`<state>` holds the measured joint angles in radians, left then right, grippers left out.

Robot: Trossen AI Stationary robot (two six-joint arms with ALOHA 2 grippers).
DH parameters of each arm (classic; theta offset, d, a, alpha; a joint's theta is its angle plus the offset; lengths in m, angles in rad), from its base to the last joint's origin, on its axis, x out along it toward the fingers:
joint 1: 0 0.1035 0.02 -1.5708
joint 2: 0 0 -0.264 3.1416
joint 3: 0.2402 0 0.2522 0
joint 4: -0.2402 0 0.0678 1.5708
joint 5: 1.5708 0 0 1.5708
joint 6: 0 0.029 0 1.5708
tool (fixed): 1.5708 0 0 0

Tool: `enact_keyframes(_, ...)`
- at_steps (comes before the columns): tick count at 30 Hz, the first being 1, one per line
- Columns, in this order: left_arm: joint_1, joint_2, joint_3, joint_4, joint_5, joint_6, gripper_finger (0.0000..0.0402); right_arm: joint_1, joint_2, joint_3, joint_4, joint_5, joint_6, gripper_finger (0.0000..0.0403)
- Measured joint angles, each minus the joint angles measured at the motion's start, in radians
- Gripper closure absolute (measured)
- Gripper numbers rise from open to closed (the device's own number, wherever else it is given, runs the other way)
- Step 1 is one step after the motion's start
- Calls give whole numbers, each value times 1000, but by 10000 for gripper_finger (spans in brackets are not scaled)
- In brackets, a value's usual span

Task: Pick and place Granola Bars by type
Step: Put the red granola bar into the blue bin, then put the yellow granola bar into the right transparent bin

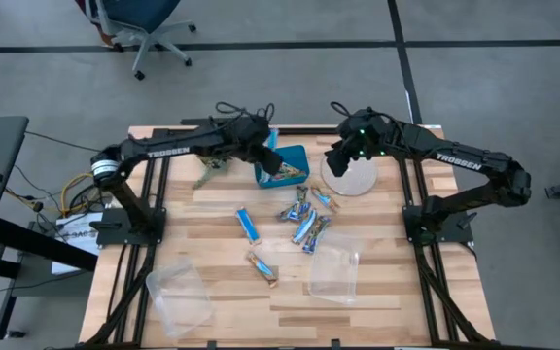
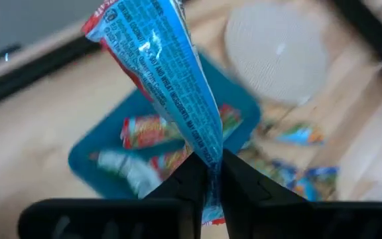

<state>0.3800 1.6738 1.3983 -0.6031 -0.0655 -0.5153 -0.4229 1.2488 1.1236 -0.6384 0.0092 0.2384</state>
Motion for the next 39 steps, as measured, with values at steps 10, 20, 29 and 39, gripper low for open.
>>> enact_keyframes(10, 13, 95, -2, 35, 42, 33, 269, 1, 0, 0, -40, -1, 0, 237)
enact_keyframes(20, -45, -46, -2, 74, 96, 156, 227, 66, -1, -6, -232, -8, 51, 237)
enact_keyframes(29, -170, -318, -102, 256, 106, 247, 241, 198, 23, -236, -118, -9, 245, 237)
enact_keyframes(39, -268, -542, -362, 395, 77, 110, 244, 226, 266, -241, -23, -10, 261, 237)
